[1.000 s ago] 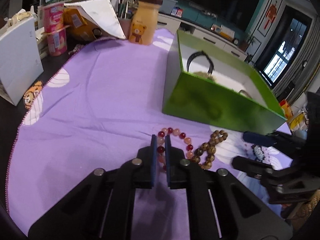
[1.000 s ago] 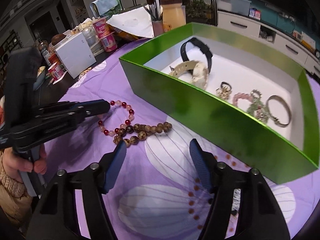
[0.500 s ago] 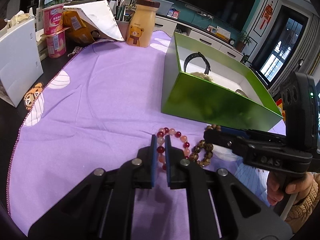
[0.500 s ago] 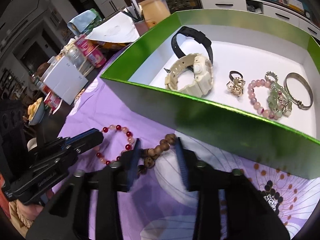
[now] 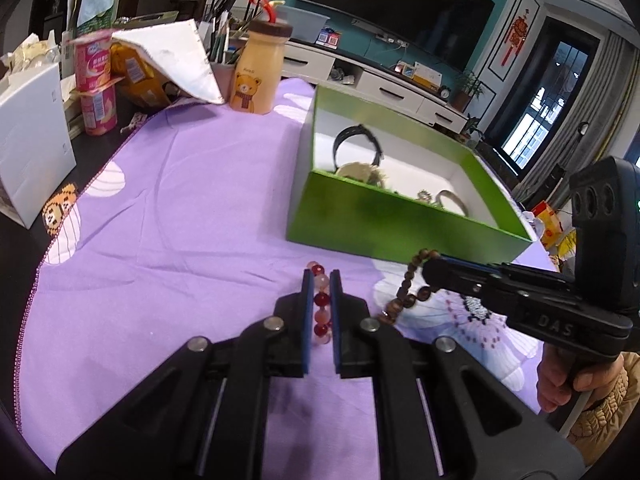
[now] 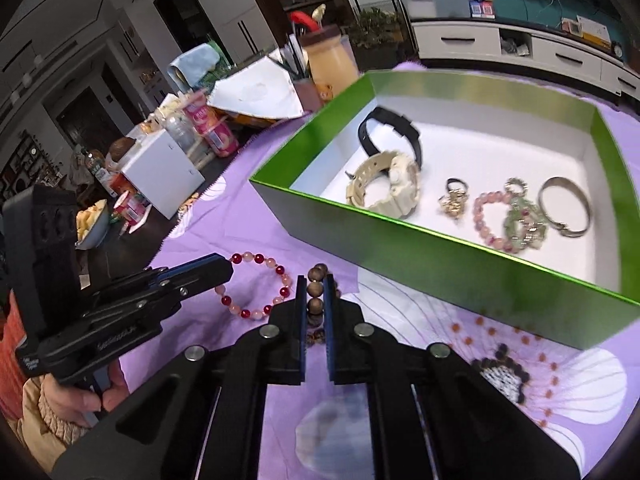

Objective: Organize jewelry
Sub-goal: 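Lift both bracelets and carry them over the green box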

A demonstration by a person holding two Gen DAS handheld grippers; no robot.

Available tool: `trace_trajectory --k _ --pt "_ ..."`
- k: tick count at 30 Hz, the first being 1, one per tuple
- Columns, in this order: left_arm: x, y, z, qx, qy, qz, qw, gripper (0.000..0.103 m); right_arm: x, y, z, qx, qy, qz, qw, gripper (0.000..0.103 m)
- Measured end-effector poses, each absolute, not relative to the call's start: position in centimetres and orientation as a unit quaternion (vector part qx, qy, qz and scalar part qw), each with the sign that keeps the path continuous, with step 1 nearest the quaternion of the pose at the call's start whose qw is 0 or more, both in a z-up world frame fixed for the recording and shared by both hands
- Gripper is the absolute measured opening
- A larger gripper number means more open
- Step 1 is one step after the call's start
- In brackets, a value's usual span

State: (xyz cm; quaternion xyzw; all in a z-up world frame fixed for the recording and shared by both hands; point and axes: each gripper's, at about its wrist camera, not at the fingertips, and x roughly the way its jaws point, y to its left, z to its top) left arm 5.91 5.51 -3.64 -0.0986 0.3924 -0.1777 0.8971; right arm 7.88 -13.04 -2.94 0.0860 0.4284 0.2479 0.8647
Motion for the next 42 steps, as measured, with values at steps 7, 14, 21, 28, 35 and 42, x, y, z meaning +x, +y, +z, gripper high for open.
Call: trace_trajectory --k 7,14,21,28,35,42 --pt "4.8 4.6 -1.7 -0.093 0.378 -0.190 0.901 0.007 5.0 -15.8 -1.7 0.091 0.412 0.240 0.874 0.007" --pt "3.8 3.1 0.1 -0.080 0.366 -0.201 0.905 0.007 2.4 -18.9 -0.6 0.106 0.392 0.232 0.884 0.007" --pt "3.5 1.1 1.6 -0.067 0.358 -0.210 0.907 0.007 1.0 -21.9 0.7 0.118 0.369 0.214 0.897 0.007" --pt "4.2 -0.8 2.8 -0.068 0.359 -0.217 0.905 0.007 1.0 -24.8 3.1 0.122 0.331 0.199 0.914 0.007" --pt "6.0 -2.9 4.6 -0.064 0.350 -0.226 0.907 0.007 2.0 -27.0 5.3 0.124 0.296 0.183 0.929 0.007" --pt "9.3 -5.3 5.7 -0.065 0.362 -0.240 0.898 0.007 4.0 -28.9 6.9 0.130 0.279 0.170 0.936 0.007"
